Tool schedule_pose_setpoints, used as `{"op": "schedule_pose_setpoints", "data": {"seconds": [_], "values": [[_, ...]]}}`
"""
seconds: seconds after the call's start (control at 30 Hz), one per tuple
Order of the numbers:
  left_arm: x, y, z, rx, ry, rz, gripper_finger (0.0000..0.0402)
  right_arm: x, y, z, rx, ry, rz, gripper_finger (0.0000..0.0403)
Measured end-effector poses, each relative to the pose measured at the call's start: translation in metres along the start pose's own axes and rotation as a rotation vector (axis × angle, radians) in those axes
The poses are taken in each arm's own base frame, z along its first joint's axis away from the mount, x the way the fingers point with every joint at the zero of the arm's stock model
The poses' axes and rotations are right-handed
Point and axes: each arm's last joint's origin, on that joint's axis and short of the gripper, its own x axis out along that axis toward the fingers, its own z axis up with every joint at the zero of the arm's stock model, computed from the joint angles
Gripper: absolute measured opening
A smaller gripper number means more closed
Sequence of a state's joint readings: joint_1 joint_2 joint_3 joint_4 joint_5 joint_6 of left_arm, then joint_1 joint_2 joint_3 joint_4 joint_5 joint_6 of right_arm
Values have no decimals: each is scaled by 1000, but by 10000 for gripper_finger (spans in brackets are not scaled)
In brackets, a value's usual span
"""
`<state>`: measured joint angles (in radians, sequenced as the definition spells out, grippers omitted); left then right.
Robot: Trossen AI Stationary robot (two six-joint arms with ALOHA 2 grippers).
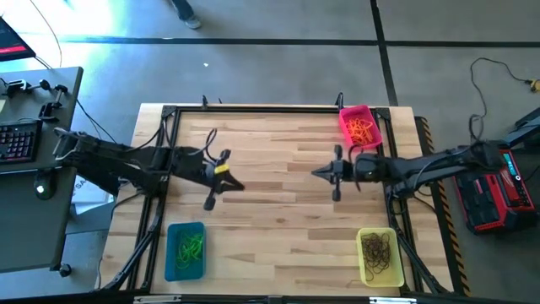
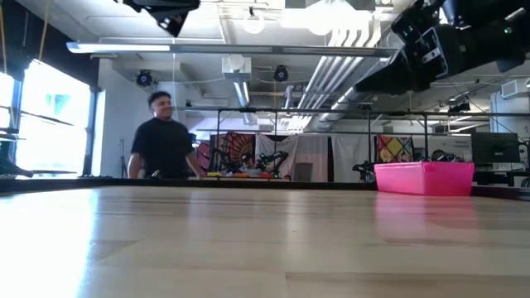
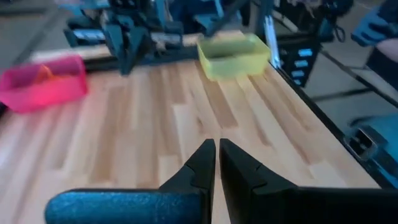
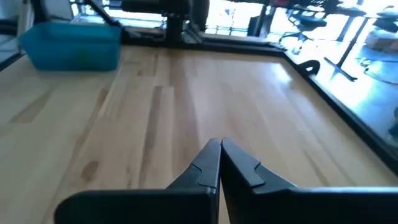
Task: Sort rubber bands into baskets
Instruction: Return to Home Position
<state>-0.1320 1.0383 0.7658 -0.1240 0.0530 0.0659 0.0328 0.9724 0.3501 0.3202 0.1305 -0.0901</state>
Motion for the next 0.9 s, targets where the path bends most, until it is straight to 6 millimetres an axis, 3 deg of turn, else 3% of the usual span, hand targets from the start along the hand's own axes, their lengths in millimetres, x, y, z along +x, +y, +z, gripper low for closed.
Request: {"op": "schedule_pose_setpoints", "data": {"seconds": [0.23,0.53,0.7,0.9], "values": [[1,23,3,51,-135,94,13,-22,-12,-8,4,-63,-46,0],[4,40,-38,23,-222,130,13,-40,-16,-39,78,-101,-36,0],[-5,43,-47,4,-298,157,13,-51,-16,-46,81,-167,-43,0],[-11,43,-72,-6,-329,181,13,-59,-16,-52,82,-213,-40,0]]}}
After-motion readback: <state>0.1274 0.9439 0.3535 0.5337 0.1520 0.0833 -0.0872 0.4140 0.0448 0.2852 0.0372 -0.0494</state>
